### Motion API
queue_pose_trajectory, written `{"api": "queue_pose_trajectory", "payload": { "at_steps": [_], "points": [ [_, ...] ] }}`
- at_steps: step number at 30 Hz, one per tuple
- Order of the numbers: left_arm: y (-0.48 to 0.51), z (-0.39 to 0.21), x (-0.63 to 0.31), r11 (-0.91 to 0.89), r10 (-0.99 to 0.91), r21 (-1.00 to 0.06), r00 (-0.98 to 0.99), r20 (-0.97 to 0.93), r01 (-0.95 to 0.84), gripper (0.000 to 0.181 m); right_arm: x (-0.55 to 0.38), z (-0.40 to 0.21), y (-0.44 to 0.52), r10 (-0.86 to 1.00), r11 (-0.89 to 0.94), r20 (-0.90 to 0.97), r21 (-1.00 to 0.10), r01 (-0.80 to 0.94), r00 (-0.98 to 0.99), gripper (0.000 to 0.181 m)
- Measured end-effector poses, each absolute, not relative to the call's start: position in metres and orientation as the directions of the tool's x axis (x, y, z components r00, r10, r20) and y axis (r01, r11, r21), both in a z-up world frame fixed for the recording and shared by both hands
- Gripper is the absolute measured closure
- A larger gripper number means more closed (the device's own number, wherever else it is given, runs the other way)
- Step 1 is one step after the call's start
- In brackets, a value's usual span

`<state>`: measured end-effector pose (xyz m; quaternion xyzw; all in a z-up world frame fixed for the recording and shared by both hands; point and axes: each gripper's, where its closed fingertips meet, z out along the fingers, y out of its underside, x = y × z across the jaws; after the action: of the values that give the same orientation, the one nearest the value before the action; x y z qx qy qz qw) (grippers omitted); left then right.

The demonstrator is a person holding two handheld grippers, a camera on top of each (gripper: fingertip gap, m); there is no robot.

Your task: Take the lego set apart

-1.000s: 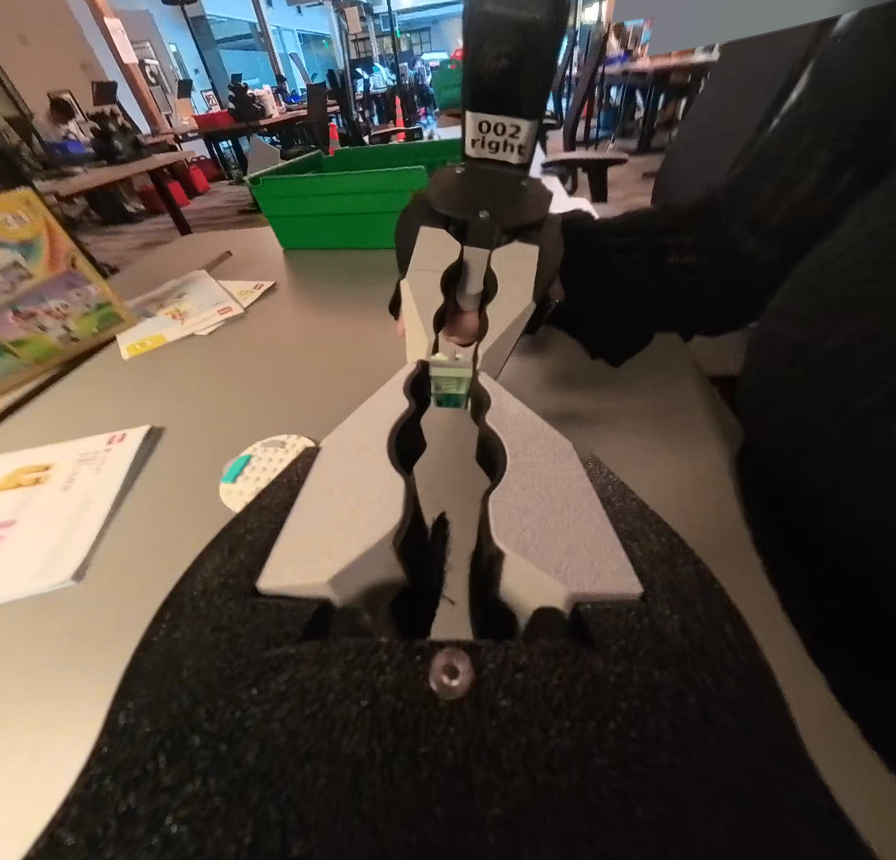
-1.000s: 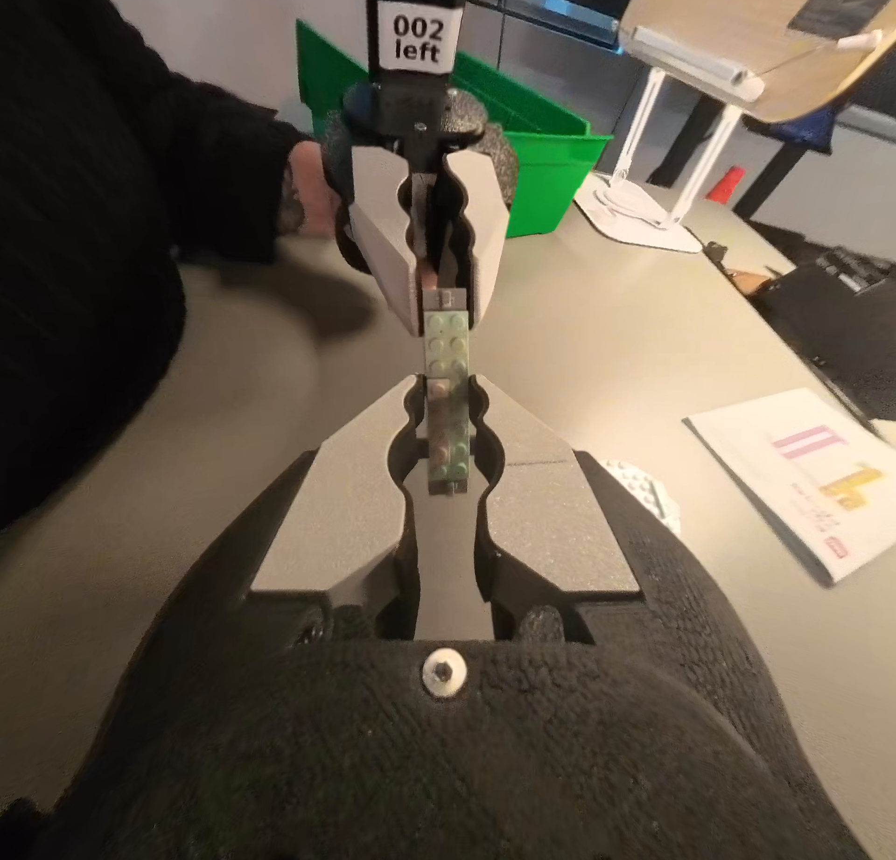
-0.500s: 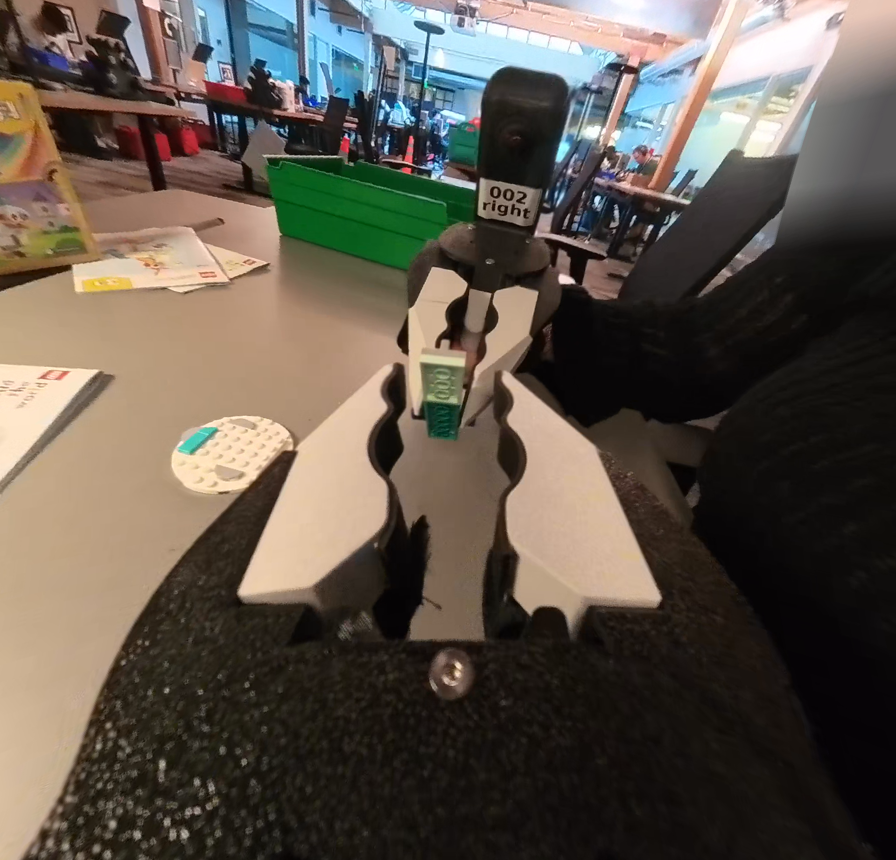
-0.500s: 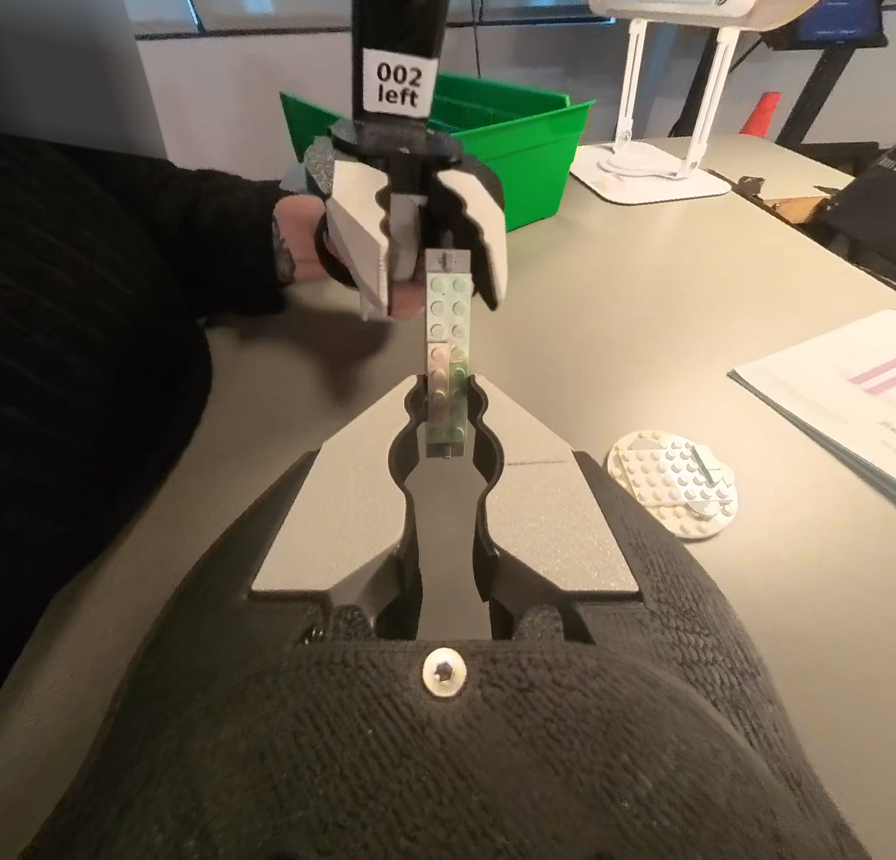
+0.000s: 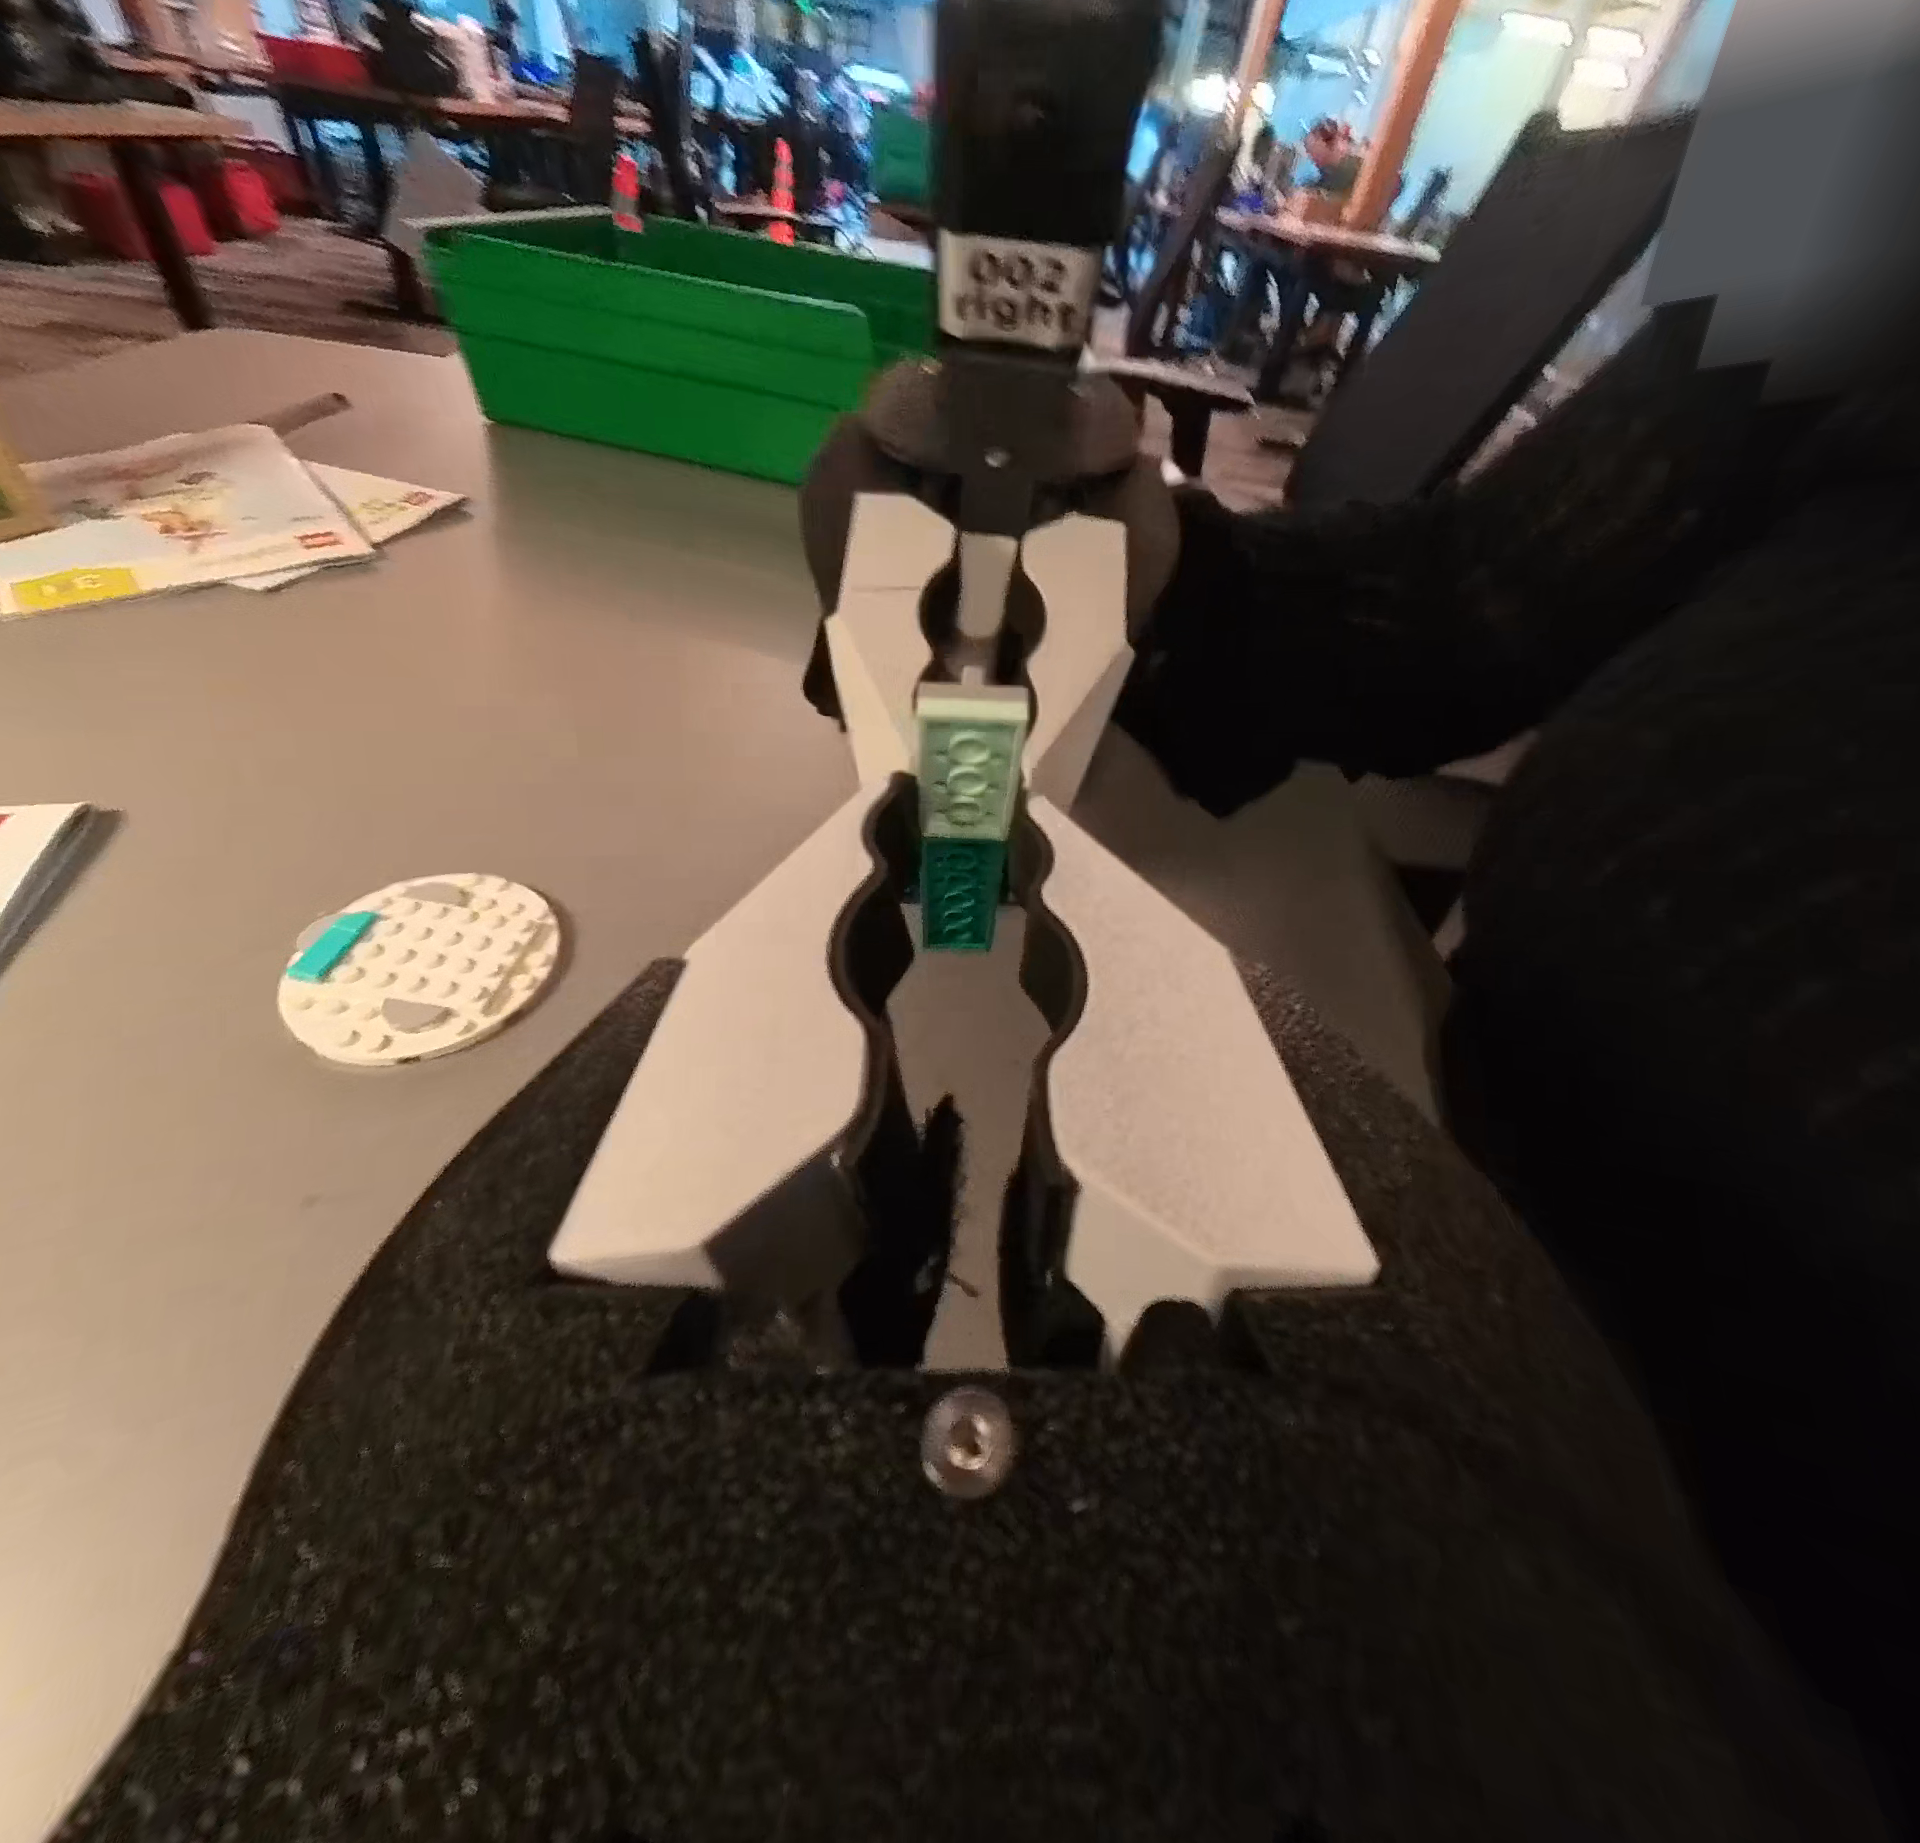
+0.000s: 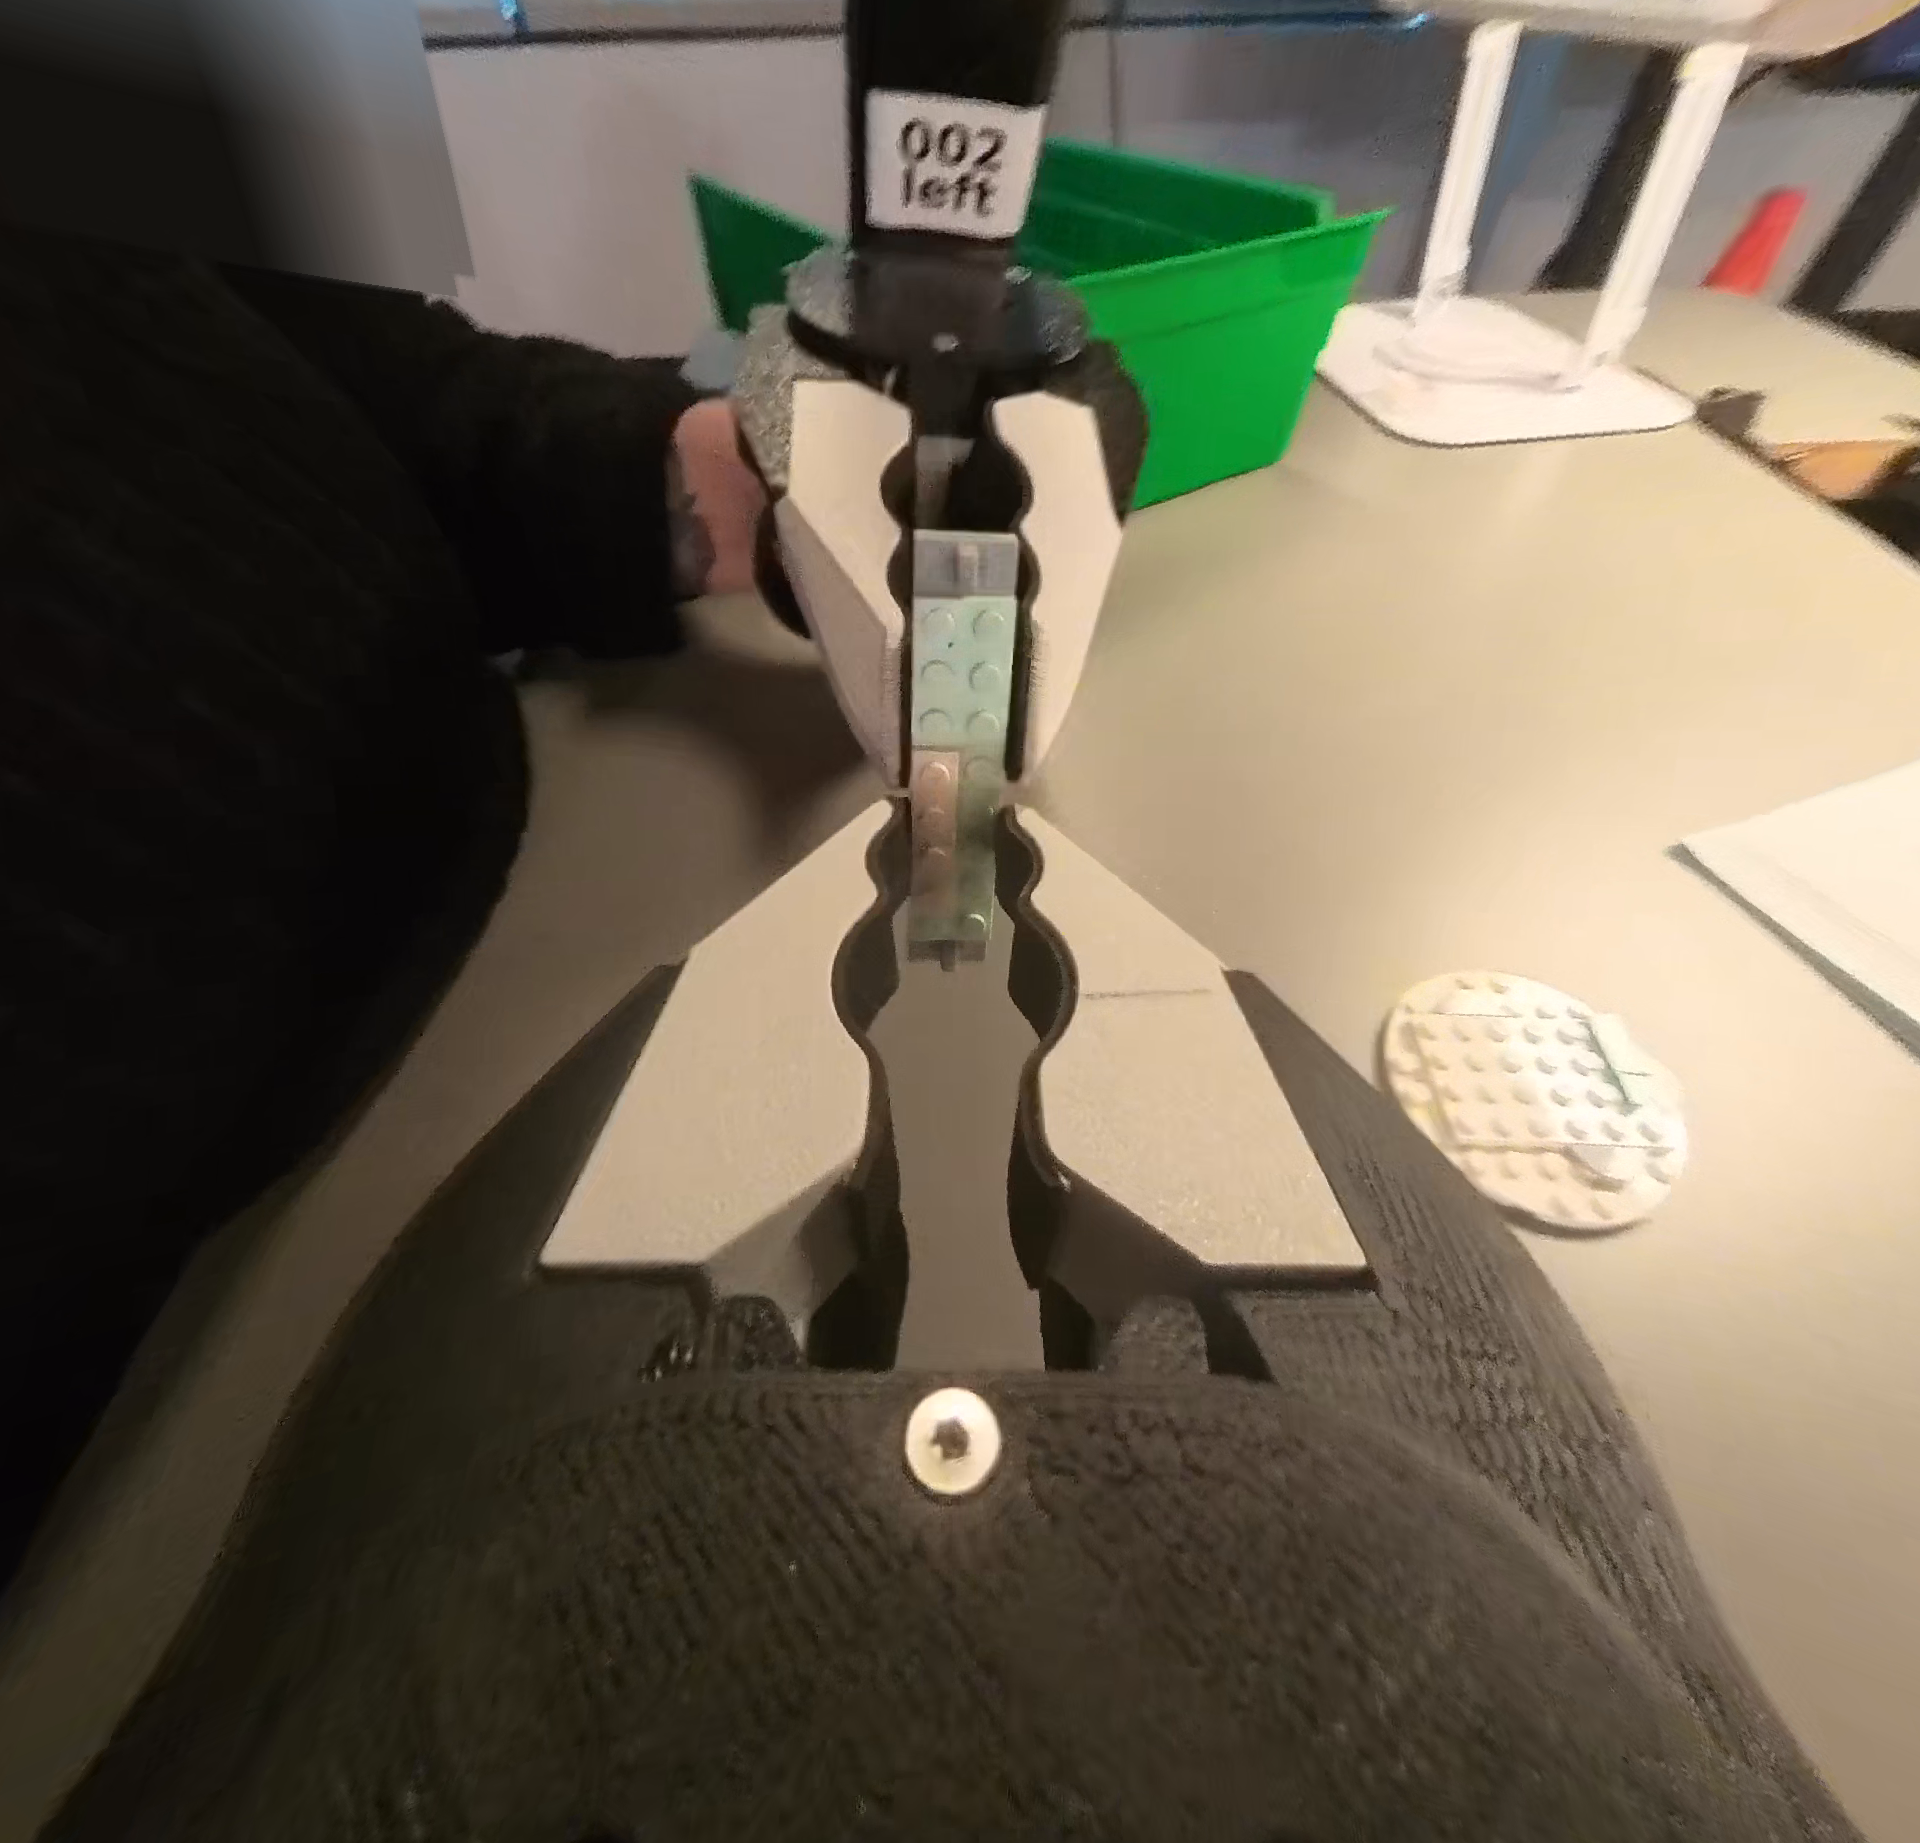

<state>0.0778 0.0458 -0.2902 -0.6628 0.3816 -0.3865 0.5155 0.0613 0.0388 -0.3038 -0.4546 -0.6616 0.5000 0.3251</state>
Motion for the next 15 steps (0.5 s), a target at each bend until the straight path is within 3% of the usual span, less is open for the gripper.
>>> {"api": "queue_pose_trajectory", "payload": {
  "at_steps": [10,15],
  "points": [
    [0.037,-0.298,0.084,-0.175,-0.943,-0.97,0.313,0.116,-0.168,0.165,0.071,-0.311,0.027,0.742,0.019,-0.262,-0.912,0.41,-0.617,0.166],
    [0.06,-0.303,0.067,-0.26,-0.882,-0.959,0.431,0.19,-0.109,0.166,0.055,-0.317,0.049,0.815,0.031,-0.209,-0.916,0.401,-0.54,0.166]
  ]
}}
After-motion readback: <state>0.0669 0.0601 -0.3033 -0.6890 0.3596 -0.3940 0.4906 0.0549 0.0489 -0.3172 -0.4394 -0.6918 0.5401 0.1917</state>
